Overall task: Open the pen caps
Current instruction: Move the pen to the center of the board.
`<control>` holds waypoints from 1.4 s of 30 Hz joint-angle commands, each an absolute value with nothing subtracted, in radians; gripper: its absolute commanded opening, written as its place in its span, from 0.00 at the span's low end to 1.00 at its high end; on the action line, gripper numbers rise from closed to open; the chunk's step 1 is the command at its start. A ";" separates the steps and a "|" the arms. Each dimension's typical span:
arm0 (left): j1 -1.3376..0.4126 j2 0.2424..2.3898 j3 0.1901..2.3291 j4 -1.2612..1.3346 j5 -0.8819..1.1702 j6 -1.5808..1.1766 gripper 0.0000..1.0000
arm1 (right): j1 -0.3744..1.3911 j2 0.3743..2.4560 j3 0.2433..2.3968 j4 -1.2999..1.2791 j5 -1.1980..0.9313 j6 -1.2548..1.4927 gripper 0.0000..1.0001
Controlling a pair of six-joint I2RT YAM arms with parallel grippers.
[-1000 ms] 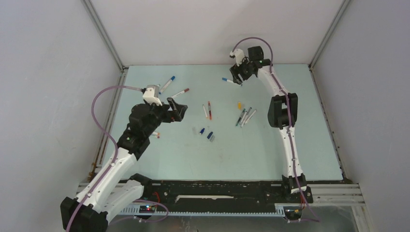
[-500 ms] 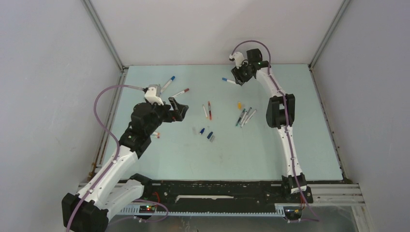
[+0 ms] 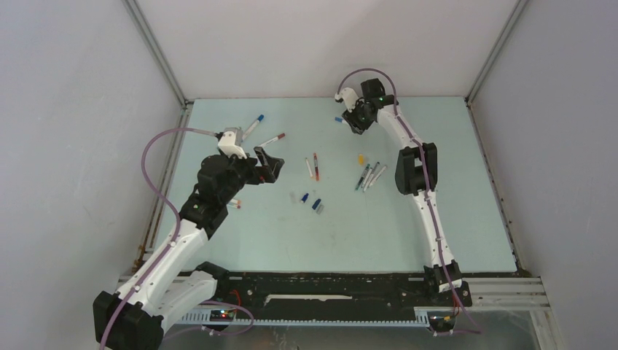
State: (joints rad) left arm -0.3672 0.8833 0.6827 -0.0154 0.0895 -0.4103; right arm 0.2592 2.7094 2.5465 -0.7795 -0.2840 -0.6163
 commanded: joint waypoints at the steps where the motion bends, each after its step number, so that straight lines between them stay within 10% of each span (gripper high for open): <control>1: -0.365 0.872 0.664 0.024 0.095 -0.408 0.98 | 0.258 2.745 2.606 -0.817 -0.226 -0.685 0.44; 19: -0.365 0.840 0.665 0.007 0.104 -0.423 0.98 | 0.247 2.701 2.524 -0.912 -0.253 -0.705 0.03; 42: -0.367 0.685 0.600 0.015 0.209 -0.523 0.98 | -0.033 2.202 1.760 -0.923 -0.160 -0.544 0.03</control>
